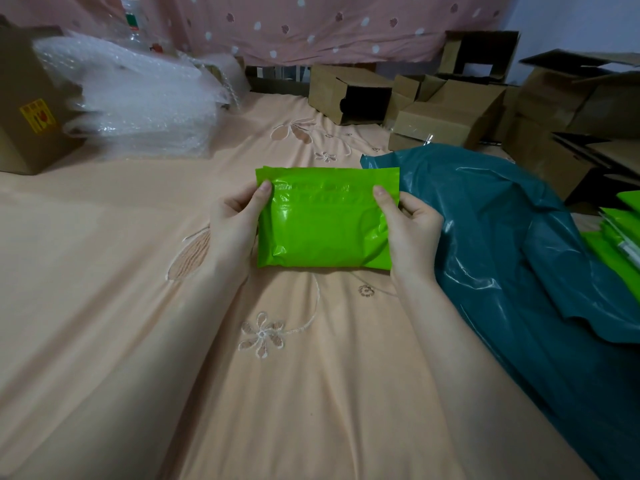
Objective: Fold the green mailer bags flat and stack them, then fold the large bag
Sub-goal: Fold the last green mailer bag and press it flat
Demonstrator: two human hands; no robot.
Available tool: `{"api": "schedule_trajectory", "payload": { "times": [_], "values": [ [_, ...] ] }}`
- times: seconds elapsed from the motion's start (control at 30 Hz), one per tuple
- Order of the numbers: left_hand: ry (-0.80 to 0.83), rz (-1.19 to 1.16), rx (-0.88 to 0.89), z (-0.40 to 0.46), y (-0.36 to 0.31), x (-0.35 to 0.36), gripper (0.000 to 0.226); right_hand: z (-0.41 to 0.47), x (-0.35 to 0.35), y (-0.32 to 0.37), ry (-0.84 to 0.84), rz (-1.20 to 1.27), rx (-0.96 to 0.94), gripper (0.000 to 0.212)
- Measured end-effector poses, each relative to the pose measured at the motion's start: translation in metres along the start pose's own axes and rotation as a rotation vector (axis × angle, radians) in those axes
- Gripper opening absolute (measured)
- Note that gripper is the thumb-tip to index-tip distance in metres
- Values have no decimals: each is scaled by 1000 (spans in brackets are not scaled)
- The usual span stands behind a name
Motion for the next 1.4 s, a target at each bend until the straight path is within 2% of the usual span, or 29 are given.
{"api": "schedule_trajectory", "payload": {
  "times": [0.1,0.2,0.47,0.73,0.83,1.07,1.13,1.23,1.3,1.4],
  "values": [
    [-19,-4,17,1,0,-1,21,-1,-1,1,-22,-9,40,20],
    [-8,-8,23,2,0,-2,23,-2,-2,5,-30,-26,56,8],
    [-15,-95,8,1,-1,-1,30,-1,-4,5,-26,-7,91,28],
    [0,-105,-45,-2,-4,0,33,-1,-3,3,11,52,137,21],
    [-41,-66,-72,-3,-7,0,36,-2,-3,5,45,67,134,2],
    [-56,-34,-62,-5,-11,3,35,-1,-5,6,7,31,151,16],
    [-52,2,-98,-6,-11,6,46,-1,-2,7,16,41,144,17],
    [-35,325,-13,-14,-15,18,61,-3,3,11,73,22,108,11],
    [-28,437,47,-17,-16,24,70,-7,7,13,125,-14,75,25],
    [-10,454,105,-19,-18,28,74,-14,12,18,119,-180,-24,56]
  ]
}}
Point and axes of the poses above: each hand's wrist, its own z-axis towards the middle knuckle, its own x-axis out of the palm, y = z × x, the point moved 3 cm from there along z, towards the middle knuckle, and after that the axes turned 14 degrees about -z, right-handed, at the moved point
